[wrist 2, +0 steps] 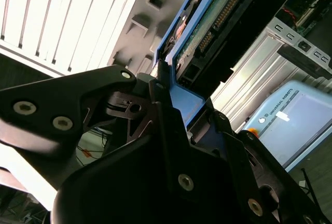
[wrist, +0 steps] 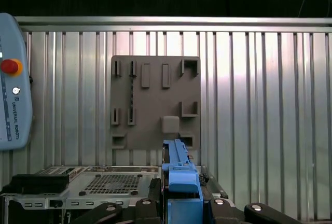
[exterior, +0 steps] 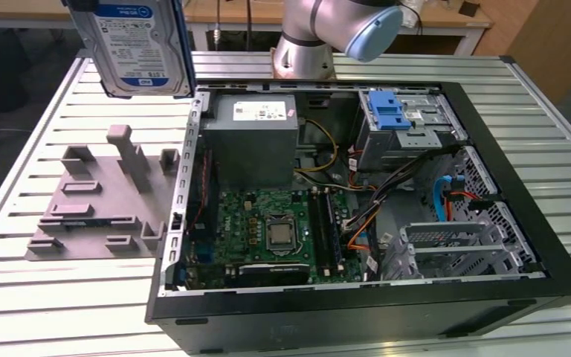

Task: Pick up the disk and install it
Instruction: 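Pick up the disk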

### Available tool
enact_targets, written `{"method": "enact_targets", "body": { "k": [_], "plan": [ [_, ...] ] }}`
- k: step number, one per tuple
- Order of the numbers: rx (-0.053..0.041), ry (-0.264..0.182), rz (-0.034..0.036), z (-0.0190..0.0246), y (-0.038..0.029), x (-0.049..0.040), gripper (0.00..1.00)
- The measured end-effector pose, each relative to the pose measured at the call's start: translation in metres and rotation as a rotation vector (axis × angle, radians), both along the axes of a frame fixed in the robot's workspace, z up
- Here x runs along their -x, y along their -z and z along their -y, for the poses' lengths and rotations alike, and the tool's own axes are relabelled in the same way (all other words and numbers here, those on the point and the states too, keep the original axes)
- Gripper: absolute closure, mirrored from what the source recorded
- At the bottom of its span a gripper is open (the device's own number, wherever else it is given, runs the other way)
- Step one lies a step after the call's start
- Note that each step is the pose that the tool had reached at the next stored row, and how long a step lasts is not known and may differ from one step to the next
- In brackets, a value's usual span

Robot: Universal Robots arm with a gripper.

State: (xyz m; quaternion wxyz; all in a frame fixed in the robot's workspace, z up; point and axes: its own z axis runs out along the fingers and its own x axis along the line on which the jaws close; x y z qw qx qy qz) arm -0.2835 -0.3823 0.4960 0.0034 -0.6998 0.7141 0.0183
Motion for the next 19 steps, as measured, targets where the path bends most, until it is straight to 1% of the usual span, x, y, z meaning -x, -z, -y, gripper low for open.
{"method": "enact_targets", "body": {
  "k": [19],
  "plan": [
    [0.0001,0.0,-0.0001,0.0,0.0,-0.0123,0.64]
  ]
}}
